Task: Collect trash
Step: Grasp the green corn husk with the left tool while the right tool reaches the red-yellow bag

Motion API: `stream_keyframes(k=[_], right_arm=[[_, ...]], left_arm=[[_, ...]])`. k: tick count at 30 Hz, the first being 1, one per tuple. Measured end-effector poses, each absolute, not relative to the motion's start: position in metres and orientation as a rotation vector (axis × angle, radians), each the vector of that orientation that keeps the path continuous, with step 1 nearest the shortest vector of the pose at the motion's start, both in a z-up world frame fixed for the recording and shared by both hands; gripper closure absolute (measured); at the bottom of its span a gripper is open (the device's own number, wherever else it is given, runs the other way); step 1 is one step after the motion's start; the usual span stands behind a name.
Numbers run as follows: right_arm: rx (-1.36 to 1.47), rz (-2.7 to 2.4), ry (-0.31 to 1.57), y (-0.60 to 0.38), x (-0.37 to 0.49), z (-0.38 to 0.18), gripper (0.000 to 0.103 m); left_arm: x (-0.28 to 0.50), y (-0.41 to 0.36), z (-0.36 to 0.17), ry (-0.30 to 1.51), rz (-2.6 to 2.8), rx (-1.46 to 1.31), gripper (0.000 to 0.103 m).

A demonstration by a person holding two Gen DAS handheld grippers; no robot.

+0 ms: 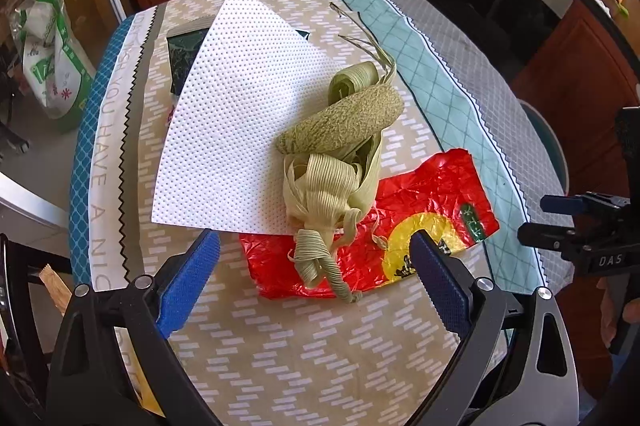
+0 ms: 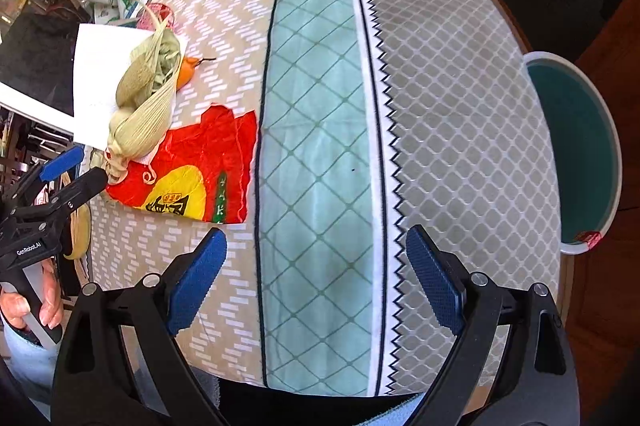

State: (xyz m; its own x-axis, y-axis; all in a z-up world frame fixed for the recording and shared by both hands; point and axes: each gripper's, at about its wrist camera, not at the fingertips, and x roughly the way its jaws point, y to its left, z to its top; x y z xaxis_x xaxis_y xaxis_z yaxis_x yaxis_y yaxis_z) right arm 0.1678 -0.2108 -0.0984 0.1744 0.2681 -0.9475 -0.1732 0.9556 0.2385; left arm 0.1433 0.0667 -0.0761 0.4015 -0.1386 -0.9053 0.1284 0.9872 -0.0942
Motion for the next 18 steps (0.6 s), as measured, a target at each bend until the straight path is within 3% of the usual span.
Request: stream_keyframes(k=[6, 11, 12, 14, 16, 18], right_arm=[[0.063, 0.363, 1.375, -0.177, 0.172, -0.106, 0.016], [0.053, 0.383, 1.339, -0.159, 0.173, -0.112, 0.016], [0.047, 0.383, 1.334, -0.157, 0.173, -0.113, 0.020], [0.039, 0.393, 1.326, -0.152, 0.173, -0.116, 0.041], [0.047, 0.401, 1.331, -0.149, 0.174, -0.119, 0.078], [0.059, 0.412, 1.340, -0.147, 0.174, -0.123, 0.086]], left_arm=[[0.145, 0.068, -0.075, 1.120, -0.195, -0.012, 0.009], [0.150, 0.053, -0.079, 1.111, -0.210, 0.078, 0.028], [0.152, 0.050, -0.082, 1.117, -0.209, 0.095, 0.029], [0.157, 0.047, -0.091, 1.145, -0.215, 0.105, 0.035], [0.162, 0.045, -0.101, 1.170, -0.217, 0.113, 0.040], [0.166, 0.043, -0.108, 1.183, -0.205, 0.125, 0.047]])
